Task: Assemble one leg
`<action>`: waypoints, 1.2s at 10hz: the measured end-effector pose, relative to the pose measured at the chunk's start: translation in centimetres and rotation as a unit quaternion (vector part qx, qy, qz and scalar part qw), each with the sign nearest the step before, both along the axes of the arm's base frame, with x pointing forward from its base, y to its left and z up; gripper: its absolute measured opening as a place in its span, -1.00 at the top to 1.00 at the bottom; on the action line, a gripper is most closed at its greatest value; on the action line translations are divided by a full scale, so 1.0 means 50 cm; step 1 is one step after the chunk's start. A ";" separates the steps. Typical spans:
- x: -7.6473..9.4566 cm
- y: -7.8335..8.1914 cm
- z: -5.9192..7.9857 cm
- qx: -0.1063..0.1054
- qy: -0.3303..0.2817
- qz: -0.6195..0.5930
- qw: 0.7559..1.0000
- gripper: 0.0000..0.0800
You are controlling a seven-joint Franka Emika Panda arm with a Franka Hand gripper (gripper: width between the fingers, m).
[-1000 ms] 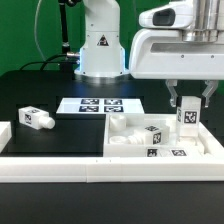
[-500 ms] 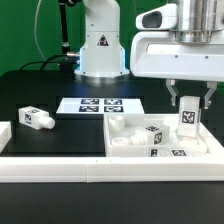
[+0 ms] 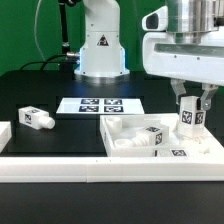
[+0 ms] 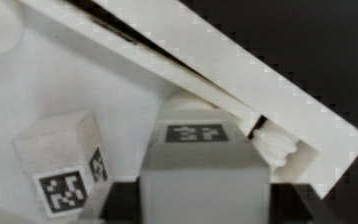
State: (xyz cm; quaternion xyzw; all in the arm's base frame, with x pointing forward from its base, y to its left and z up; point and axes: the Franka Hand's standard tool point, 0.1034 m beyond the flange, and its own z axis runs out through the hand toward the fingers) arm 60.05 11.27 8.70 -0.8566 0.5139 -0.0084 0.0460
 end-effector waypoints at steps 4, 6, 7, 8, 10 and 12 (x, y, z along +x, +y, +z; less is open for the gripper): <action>-0.002 0.003 0.002 -0.009 0.008 0.046 0.999 -0.43; -0.002 0.002 0.002 -0.013 0.003 0.116 0.993 -0.58; -0.003 0.003 0.001 -0.018 0.002 0.163 0.986 -0.61; -0.005 0.006 0.001 -0.034 0.002 0.229 0.973 -0.61; -0.006 0.012 0.002 -0.057 0.000 0.349 0.935 -0.62; -0.006 0.012 0.001 -0.063 -0.001 0.419 0.906 -0.62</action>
Offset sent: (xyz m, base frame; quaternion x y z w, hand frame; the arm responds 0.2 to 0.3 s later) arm 0.0000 0.0000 0.0000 0.0000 0.0000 0.0000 1.0000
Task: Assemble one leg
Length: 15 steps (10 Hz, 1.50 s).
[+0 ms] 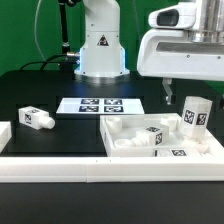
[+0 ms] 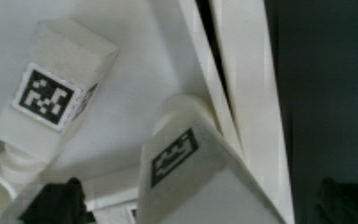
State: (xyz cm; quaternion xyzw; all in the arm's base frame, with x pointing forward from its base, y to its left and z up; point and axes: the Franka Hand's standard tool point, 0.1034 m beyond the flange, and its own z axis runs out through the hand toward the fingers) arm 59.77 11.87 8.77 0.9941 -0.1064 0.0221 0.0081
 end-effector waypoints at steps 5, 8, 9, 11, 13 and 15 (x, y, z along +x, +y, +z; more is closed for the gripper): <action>-0.004 0.007 -0.007 -0.029 0.007 0.224 0.974 -0.62; 0.001 -0.004 -0.004 -0.033 0.012 0.322 0.946 -0.62; 0.002 -0.003 -0.004 -0.033 0.011 0.320 0.947 -0.62; 0.002 -0.004 -0.004 -0.033 0.011 0.320 0.947 0.04; 0.002 -0.004 -0.004 -0.033 0.011 0.314 0.949 0.29; 0.002 -0.004 -0.004 -0.032 0.011 0.305 0.952 0.29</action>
Offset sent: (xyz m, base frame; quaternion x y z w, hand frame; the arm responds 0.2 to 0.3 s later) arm -0.0049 0.0075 -0.0073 -0.0648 0.0183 -0.2188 0.9734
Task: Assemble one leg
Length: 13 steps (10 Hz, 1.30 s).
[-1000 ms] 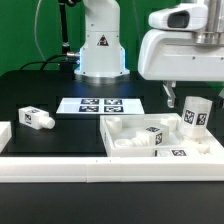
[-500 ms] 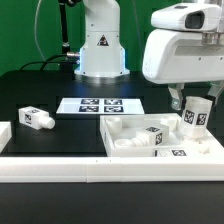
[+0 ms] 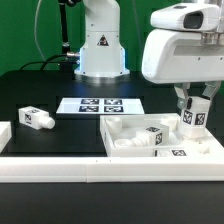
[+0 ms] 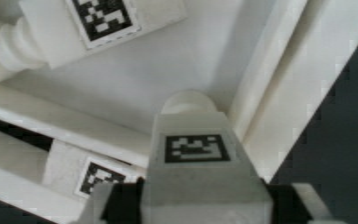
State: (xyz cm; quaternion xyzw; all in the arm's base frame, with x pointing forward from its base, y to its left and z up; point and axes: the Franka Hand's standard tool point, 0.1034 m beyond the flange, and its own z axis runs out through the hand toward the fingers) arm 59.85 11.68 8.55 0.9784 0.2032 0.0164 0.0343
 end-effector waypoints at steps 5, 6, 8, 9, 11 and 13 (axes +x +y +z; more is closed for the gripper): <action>-0.001 0.002 -0.002 0.027 -0.020 -0.278 0.960 0.29; -0.001 0.004 -0.002 0.030 -0.024 -0.313 0.949 0.29; 0.002 0.003 -0.003 0.052 -0.025 -0.431 0.901 0.29; 0.002 0.003 -0.003 0.055 -0.025 -0.456 0.888 0.29; 0.004 0.003 -0.002 0.056 -0.017 -0.516 0.855 0.29; 0.003 0.003 -0.003 0.055 -0.017 -0.508 0.860 0.09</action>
Offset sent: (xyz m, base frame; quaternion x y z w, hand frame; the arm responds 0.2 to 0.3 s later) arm -0.0171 0.0027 -0.0118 0.0300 -0.0074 0.3209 0.9466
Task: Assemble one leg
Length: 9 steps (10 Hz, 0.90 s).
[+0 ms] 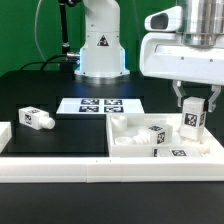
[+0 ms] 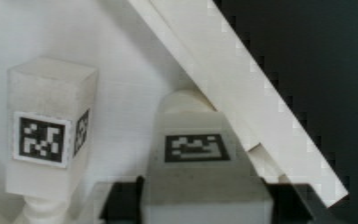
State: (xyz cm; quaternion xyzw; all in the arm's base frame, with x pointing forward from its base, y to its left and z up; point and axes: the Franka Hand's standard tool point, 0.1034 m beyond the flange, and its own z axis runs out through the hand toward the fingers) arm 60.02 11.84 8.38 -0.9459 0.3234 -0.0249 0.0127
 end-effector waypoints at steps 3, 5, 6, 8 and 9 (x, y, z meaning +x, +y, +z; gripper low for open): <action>0.010 -0.002 0.009 -0.015 -0.003 0.114 0.993 -0.57; 0.010 -0.002 0.009 -0.019 -0.003 0.176 0.984 -0.61; 0.010 -0.003 0.008 -0.021 -0.003 0.212 0.977 -0.62; 0.011 -0.006 0.009 -0.035 -0.001 0.313 0.949 -0.62; 0.012 -0.008 0.009 -0.047 0.001 0.384 0.922 -0.62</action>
Offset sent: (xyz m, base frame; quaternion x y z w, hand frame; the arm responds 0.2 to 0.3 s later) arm 0.0000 0.0000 0.0000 0.0000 0.0000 -0.1938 0.9810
